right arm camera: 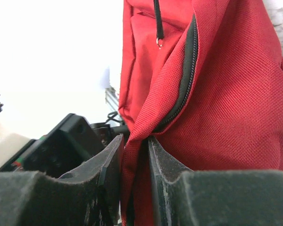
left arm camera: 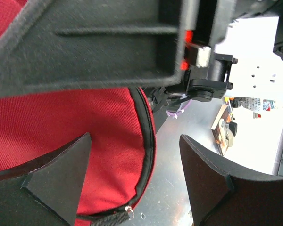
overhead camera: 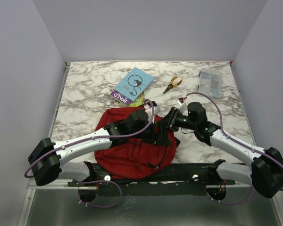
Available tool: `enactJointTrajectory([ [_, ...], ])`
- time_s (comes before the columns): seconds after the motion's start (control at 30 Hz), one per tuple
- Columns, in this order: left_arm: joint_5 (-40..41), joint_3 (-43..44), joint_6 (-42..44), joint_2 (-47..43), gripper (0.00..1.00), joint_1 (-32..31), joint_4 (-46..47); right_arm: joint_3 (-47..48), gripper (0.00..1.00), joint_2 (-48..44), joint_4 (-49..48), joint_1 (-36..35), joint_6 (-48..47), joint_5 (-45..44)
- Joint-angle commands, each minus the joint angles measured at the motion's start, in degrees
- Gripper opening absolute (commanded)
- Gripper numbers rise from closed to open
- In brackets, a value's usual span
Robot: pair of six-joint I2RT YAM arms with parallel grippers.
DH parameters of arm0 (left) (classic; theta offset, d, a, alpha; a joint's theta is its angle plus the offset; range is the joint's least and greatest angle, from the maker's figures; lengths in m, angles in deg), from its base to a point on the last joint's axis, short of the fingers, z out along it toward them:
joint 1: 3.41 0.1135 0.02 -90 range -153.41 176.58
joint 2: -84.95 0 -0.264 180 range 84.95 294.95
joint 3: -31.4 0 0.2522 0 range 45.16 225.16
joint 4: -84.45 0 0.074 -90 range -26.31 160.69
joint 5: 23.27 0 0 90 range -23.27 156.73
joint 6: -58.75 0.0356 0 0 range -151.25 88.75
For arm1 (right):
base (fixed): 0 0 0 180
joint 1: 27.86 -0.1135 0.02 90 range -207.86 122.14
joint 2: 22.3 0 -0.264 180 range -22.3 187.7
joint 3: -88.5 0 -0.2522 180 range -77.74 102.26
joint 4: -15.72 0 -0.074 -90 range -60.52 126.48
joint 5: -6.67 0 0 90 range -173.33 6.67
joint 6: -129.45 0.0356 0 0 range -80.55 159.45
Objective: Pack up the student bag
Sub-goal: Move the student bag to the center of the board.
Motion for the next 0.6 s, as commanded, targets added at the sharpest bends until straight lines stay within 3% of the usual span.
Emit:
enactJointTrajectory([
  [0.0, 2.41, 3.47, 1.70, 3.66, 0.73, -0.10, -0.62, -3.01, 0.30, -1.29, -11.77, -0.08, 9.15, 5.01],
  [0.07, 3.70, 4.50, 2.23, 4.81, 0.64, -0.10, -1.53, -3.52, 0.30, -1.45, -12.47, -0.12, 9.94, 5.83],
  [0.2, 5.90, 3.66, 1.20, 4.84, 0.34, -0.10, -1.71, -4.05, 0.30, -3.44, -10.76, -0.06, 9.05, 4.39],
  [0.33, 7.21, 2.73, 1.35, 3.41, 0.19, 0.01, -1.59, 0.99, 0.38, -4.89, 6.70, -0.08, -4.37, -6.78],
  [0.43, 5.83, 3.52, 2.31, 3.22, 0.20, 0.58, -2.09, 7.14, 0.48, -2.26, 23.24, -0.03, -15.74, -18.78],
  [0.57, 5.41, 3.34, 3.09, 2.20, 0.47, 0.69, -3.11, 10.78, 0.55, -0.85, 34.52, -0.10, -24.96, -26.64],
])
